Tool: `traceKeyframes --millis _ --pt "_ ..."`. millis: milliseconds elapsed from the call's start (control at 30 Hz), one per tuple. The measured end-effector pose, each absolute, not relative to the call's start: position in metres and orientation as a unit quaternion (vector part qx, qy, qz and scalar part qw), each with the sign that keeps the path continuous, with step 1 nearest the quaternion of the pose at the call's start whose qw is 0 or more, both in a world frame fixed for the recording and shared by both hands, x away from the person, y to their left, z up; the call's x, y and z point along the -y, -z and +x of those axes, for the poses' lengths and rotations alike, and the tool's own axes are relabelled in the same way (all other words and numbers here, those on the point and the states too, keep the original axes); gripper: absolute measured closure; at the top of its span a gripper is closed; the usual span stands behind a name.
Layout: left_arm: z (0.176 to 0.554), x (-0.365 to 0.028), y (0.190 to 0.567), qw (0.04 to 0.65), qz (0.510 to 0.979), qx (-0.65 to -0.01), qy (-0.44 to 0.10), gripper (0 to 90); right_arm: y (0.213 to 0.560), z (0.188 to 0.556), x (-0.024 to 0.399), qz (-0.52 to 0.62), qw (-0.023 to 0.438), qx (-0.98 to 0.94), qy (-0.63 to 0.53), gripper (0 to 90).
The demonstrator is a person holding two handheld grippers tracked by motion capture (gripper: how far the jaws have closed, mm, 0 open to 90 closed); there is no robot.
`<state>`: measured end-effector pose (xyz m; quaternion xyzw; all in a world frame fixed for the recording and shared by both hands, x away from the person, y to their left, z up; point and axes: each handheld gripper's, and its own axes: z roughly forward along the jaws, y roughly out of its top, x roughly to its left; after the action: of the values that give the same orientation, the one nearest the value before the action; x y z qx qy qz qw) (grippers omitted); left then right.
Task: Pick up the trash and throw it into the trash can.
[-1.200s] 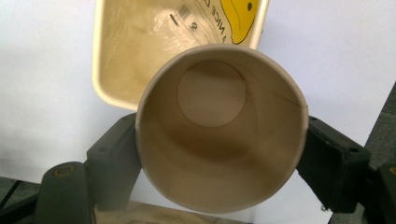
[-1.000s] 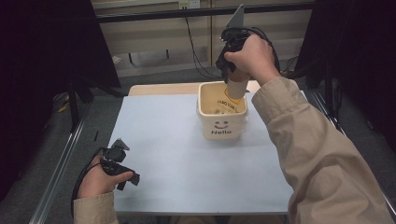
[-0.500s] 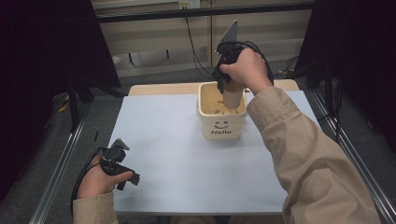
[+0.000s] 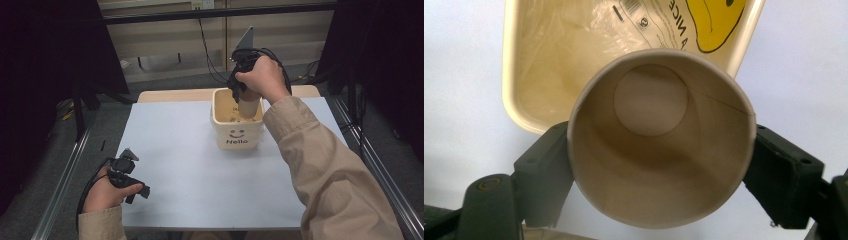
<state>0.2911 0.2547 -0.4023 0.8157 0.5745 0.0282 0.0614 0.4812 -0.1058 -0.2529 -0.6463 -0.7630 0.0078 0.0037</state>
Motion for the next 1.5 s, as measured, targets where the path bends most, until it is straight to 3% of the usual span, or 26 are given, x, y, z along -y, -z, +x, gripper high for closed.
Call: traceKeyframes --millis 267,633,1000,1500 --pt "0.291 -0.253 0.402 0.064 0.813 -0.578 -0.028 5.9 0.250 0.482 0.106 -0.641 -0.005 0.767 0.004 10.2" --pt "0.291 -0.253 0.402 0.065 0.813 -0.577 -0.033 5.9 0.236 0.477 0.112 -0.642 -0.010 0.767 0.003 10.9" --pt "0.291 -0.252 0.402 0.061 0.817 -0.572 -0.029 5.9 0.190 0.468 0.120 -0.640 -0.029 0.768 0.025 10.9" --pt "0.290 -0.251 0.403 0.063 0.814 -0.576 -0.027 5.9 0.182 0.461 0.121 -0.633 -0.033 0.773 0.019 10.6"
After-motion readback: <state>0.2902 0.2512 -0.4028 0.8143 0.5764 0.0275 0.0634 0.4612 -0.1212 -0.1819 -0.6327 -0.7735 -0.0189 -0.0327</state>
